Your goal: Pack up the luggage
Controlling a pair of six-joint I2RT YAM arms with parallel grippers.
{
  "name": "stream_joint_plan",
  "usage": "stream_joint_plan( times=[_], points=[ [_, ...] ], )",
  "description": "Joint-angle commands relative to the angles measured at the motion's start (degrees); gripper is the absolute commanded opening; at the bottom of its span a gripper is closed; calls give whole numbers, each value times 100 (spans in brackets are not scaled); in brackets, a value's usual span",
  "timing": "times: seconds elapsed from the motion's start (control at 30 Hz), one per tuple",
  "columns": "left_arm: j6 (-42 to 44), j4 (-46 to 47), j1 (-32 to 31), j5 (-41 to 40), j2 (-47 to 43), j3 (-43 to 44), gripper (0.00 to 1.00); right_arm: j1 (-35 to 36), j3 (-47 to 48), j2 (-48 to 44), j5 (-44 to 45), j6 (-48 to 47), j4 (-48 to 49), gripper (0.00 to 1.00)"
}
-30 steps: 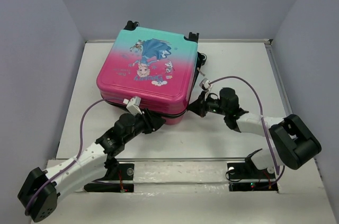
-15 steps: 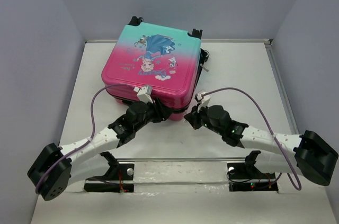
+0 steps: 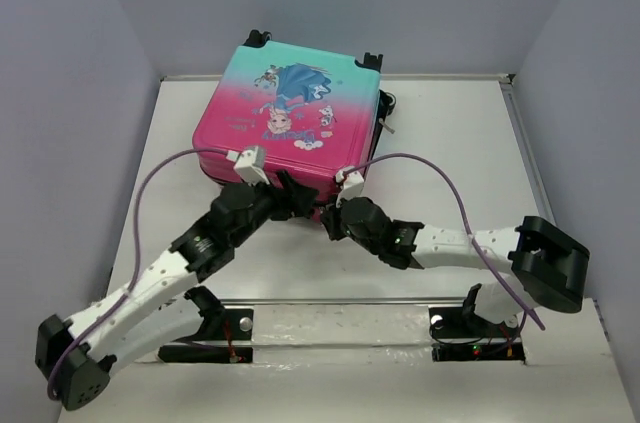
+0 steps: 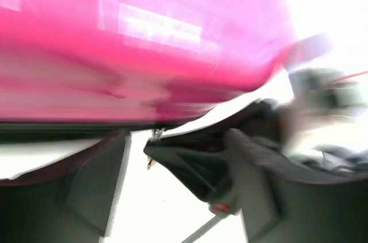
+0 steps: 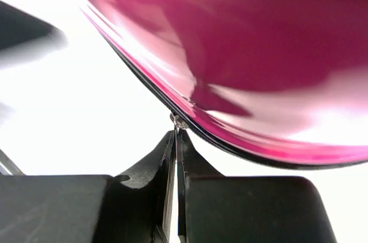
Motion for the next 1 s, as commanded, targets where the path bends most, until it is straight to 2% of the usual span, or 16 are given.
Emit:
stream_joint_plan(
  times=[0.0,0.07,0.1,0.17,0.2,0.3,0.33,0.37,0.47,0.6,0.73,0.8,0.9,0.97],
  points=[
    [991,-1912,773,-529,-1079,1640,86,45,-263,-290,553,431,372,7],
    [1264,-2083,1354,-267,-906,2047,89,45,-326,-352,562,431,337,7],
    [1474,-2153,2062,144,-739,2380,90,45,-317,-361,527,422,267,7],
    [1642,-2093,2812,733,-141,2567,92,45,-282,-361,474,413,205,7],
    [1643,-2032,3530,859,61,2611,93,45,-273,-361,465,405,187,7],
    [1442,-1663,4518,1254,554,2490,96,45,-177,-335,492,308,73,7],
    [1275,-1383,5043,1560,642,2324,97,45,-159,-326,492,256,38,7],
    [1222,-1302,5188,1563,712,2278,99,45,-159,-335,474,246,29,7],
    [1387,-1319,5356,2097,1255,2409,99,45,-98,-335,352,167,12,7],
    [1642,-1302,5356,2371,1802,2489,99,45,-10,-300,290,80,-24,7],
    [1477,-794,5260,2986,2057,2200,99,45,183,-204,193,-34,-50,7],
    [1301,-687,5006,3057,2137,2120,98,45,368,7,53,-105,-50,7],
    [1178,-555,4129,3075,2146,1953,98,159,938,550,-290,-289,99,7],
    [1107,-440,4056,3249,2050,1874,98,413,1620,1120,-352,-430,108,7]
  ],
)
